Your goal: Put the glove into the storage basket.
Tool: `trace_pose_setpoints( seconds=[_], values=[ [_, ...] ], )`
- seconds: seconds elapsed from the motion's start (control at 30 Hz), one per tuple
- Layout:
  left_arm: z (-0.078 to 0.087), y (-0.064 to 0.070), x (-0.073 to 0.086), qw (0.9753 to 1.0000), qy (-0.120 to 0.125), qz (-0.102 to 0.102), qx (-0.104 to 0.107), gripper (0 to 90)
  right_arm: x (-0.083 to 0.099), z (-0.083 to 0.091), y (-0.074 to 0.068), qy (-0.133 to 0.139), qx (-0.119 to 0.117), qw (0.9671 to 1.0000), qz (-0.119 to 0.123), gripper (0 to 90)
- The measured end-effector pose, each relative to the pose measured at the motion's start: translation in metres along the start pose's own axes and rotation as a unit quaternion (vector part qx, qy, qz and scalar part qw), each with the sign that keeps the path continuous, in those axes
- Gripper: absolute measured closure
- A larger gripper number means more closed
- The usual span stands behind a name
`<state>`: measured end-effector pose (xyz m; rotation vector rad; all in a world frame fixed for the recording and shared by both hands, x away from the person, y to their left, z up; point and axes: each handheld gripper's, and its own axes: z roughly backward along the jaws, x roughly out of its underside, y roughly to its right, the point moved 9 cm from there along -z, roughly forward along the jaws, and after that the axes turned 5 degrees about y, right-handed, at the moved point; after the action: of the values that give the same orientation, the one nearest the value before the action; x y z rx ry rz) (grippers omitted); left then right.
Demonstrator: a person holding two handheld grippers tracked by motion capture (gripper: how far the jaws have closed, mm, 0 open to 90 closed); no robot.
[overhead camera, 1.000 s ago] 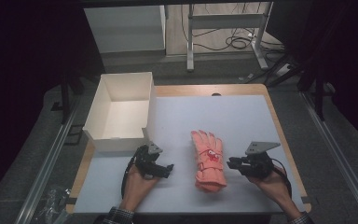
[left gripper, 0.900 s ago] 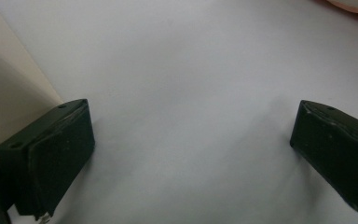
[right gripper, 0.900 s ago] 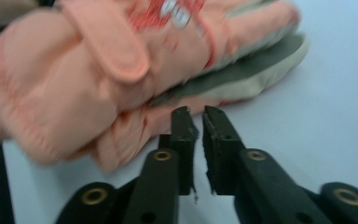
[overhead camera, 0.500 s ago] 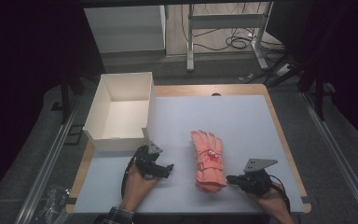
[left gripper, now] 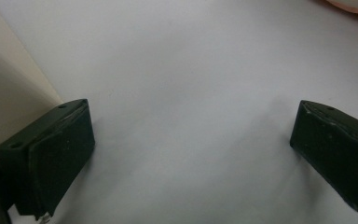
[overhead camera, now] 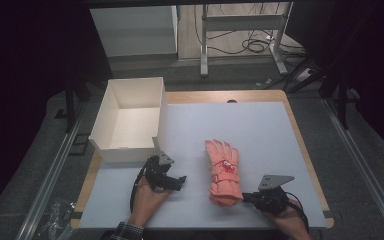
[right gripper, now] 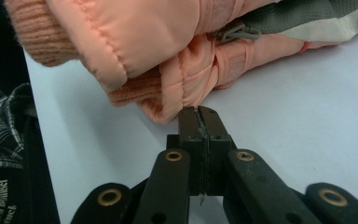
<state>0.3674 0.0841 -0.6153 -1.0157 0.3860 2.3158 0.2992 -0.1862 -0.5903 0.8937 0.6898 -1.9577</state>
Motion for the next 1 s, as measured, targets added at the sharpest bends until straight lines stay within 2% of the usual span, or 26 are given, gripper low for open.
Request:
trace_pose_setpoints(
  seconds=[1.0],
  values=[
    [0.001, 0.000, 0.000, 1.0000, 0.001, 0.002, 0.002, 0.3, -0.017, -0.033, -0.019, -0.009, -0.023, 0.9997, 0.009, 86.0]
  ],
)
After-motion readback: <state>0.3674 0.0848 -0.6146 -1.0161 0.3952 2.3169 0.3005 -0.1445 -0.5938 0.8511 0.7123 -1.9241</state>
